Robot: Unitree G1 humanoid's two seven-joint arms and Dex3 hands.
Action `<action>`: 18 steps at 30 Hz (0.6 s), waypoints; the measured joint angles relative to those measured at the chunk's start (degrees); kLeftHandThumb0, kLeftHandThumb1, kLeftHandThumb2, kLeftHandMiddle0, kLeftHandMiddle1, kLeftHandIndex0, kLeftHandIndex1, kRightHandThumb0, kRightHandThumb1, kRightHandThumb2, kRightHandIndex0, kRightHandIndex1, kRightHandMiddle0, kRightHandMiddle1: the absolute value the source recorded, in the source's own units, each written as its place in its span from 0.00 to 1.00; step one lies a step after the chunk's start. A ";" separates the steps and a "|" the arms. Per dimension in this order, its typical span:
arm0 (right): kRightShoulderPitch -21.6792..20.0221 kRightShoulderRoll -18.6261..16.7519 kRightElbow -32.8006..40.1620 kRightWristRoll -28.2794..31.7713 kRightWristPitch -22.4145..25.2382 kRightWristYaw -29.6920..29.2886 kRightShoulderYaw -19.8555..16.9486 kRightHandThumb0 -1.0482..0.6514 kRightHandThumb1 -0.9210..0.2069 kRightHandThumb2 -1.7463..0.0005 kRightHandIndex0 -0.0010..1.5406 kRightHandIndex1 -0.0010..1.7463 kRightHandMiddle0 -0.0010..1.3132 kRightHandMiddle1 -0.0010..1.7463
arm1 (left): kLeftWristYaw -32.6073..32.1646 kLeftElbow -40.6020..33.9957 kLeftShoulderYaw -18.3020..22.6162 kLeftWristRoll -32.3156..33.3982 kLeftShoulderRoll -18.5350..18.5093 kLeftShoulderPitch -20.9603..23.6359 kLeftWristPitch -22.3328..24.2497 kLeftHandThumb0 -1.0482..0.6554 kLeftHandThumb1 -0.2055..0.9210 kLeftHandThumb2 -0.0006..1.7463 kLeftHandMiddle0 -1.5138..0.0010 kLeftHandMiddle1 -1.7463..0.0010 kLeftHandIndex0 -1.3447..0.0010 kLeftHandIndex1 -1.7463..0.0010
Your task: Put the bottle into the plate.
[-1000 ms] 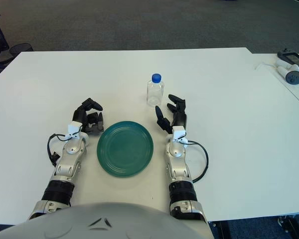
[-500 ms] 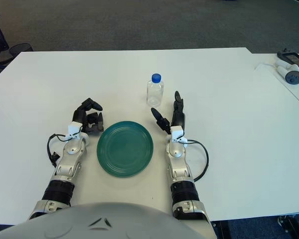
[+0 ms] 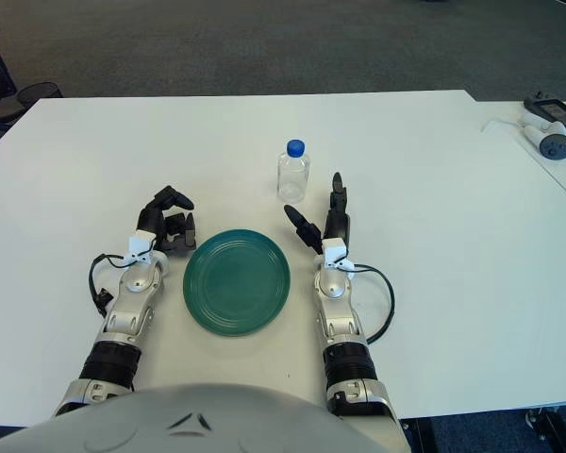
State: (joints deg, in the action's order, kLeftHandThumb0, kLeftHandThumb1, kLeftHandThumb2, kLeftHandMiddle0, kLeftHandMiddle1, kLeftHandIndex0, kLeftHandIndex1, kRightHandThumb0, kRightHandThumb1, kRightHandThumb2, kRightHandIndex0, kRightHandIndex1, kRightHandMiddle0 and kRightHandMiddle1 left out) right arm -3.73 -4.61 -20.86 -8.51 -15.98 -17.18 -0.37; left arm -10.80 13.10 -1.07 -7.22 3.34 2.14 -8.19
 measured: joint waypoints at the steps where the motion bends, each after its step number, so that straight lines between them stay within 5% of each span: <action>1: 0.00 -0.03 0.00 0.01 0.00 0.01 0.00 0.05 0.04 0.98 0.00 0.00 0.00 0.00 | 0.00 0.04 0.00 0.00 0.00 0.00 -0.06 0.30 0.31 0.87 0.17 0.00 0.45 0.00; 18: -5.77 0.08 -7.67 0.32 -2.32 0.47 -0.38 0.04 0.04 0.99 0.00 0.00 0.00 0.00 | -0.28 0.18 0.01 0.02 -0.03 -0.07 -0.32 0.30 0.31 0.87 0.16 0.00 0.44 0.00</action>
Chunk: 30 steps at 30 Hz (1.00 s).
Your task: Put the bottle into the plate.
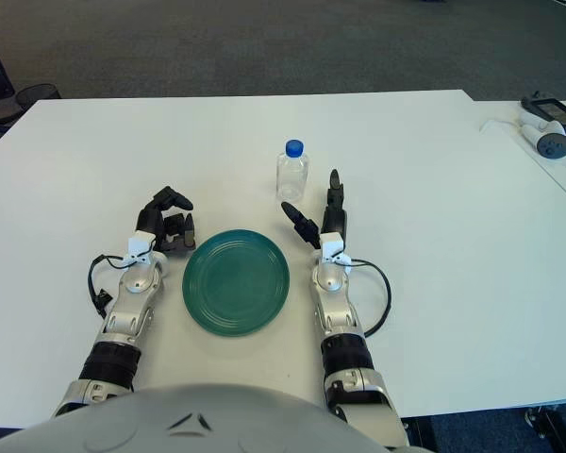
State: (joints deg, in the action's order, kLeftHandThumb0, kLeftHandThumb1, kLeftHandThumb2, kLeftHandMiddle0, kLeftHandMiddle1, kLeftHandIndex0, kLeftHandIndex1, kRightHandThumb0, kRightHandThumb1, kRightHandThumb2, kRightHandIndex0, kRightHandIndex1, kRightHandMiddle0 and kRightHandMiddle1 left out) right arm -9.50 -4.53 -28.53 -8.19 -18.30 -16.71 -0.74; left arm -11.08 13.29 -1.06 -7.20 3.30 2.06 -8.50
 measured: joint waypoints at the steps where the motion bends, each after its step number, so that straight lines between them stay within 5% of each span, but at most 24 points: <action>1: -0.59 0.00 -0.83 0.08 -0.23 -0.01 -0.05 0.04 0.04 0.99 0.00 0.00 0.00 0.00 | 0.00 -0.02 0.01 0.02 0.00 0.00 0.00 0.30 0.31 0.87 0.16 0.00 0.44 0.00; 16: -10.24 0.67 -13.38 -0.42 -1.52 -3.08 -0.07 0.00 0.00 0.88 0.00 0.00 0.00 0.00 | -0.13 -0.31 -0.24 -0.08 0.28 -0.13 0.03 0.30 0.31 0.87 0.17 0.00 0.44 0.00; 30: -11.91 -1.16 -10.87 -2.12 6.00 -8.15 0.53 0.00 0.00 0.86 0.03 0.01 0.00 0.00 | -0.60 -0.78 -0.25 -0.12 0.44 -0.38 0.40 0.30 0.32 0.87 0.16 0.00 0.45 0.00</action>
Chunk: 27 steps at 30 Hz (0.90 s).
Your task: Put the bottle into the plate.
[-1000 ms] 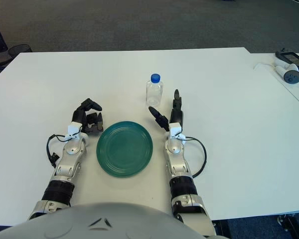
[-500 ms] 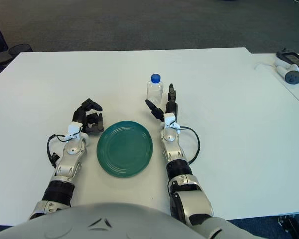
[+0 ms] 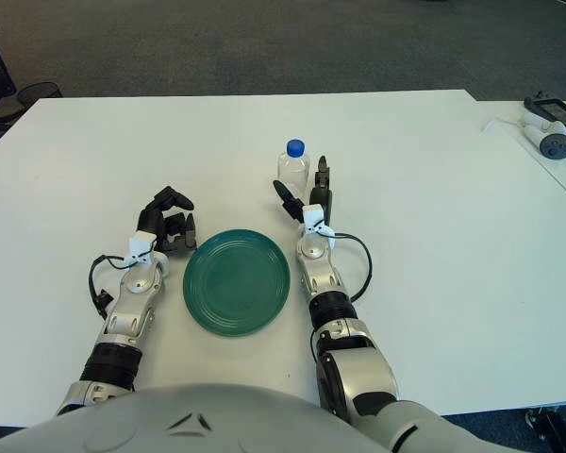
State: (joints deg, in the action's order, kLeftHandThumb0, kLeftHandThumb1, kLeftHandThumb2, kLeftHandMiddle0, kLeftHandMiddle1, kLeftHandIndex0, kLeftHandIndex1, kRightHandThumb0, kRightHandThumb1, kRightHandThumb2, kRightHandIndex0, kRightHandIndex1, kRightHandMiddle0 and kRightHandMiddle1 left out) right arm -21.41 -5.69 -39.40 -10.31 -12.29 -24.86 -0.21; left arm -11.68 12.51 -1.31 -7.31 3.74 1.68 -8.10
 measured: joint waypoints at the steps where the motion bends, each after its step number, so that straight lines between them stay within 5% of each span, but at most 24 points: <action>1: 0.03 -0.17 0.36 -0.23 0.57 -0.46 0.15 0.00 0.00 0.86 0.04 0.02 0.00 0.00 | 0.00 -0.01 0.00 0.00 -0.01 0.00 0.00 0.30 0.32 0.87 0.16 0.00 0.45 0.00; 12: 0.17 -2.13 3.59 -2.49 6.63 -4.42 1.32 0.00 0.00 0.85 0.06 0.02 0.00 0.00 | -0.03 -0.88 0.01 0.01 -0.02 -0.07 1.41 0.30 0.32 0.86 0.17 0.00 0.45 0.00; 27: -4.61 -1.54 -3.47 0.08 3.41 0.63 -0.38 0.02 0.00 0.94 0.04 0.00 0.00 0.00 | 0.44 -1.03 0.45 0.33 -0.21 -0.18 1.43 0.31 0.33 0.85 0.17 0.00 0.46 0.00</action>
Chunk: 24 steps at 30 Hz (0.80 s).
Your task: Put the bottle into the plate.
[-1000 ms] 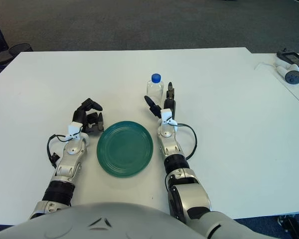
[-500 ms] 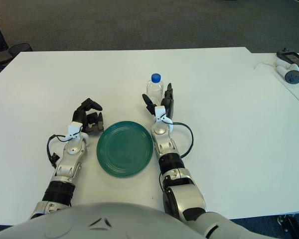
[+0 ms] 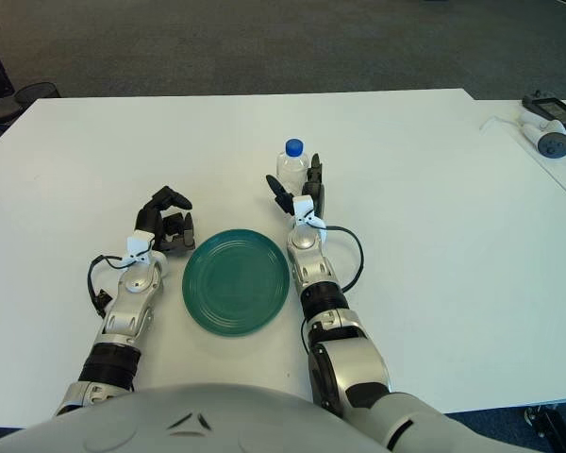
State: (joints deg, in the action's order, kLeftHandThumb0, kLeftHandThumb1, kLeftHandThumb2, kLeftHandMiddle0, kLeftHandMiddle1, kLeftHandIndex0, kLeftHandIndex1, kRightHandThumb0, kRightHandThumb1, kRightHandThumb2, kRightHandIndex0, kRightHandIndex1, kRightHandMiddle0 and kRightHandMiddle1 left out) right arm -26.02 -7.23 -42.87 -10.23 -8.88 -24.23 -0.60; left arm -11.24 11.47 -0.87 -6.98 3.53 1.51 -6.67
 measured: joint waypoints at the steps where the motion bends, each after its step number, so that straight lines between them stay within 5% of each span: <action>1: -0.25 0.00 -0.36 0.10 -0.17 0.29 -0.01 0.02 0.00 0.94 0.03 0.00 0.00 0.00 | 0.01 -0.03 0.00 0.00 0.00 -0.01 0.01 0.31 0.34 0.85 0.17 0.00 0.46 0.00; 24: -5.07 1.74 -8.03 -1.54 -1.27 1.87 2.27 0.01 0.00 0.90 0.02 0.01 0.00 0.00 | -0.52 -0.52 0.04 -0.46 -0.05 -0.08 0.83 0.31 0.34 0.85 0.17 0.00 0.46 0.00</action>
State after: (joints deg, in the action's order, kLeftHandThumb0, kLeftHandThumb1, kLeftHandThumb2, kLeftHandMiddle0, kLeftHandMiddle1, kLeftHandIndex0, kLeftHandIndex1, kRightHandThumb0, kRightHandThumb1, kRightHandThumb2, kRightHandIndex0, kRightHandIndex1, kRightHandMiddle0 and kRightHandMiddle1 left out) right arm -31.10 -5.49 -50.90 -11.76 -10.15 -22.36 1.67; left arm -11.75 10.95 -0.83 -7.44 3.48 1.42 -5.85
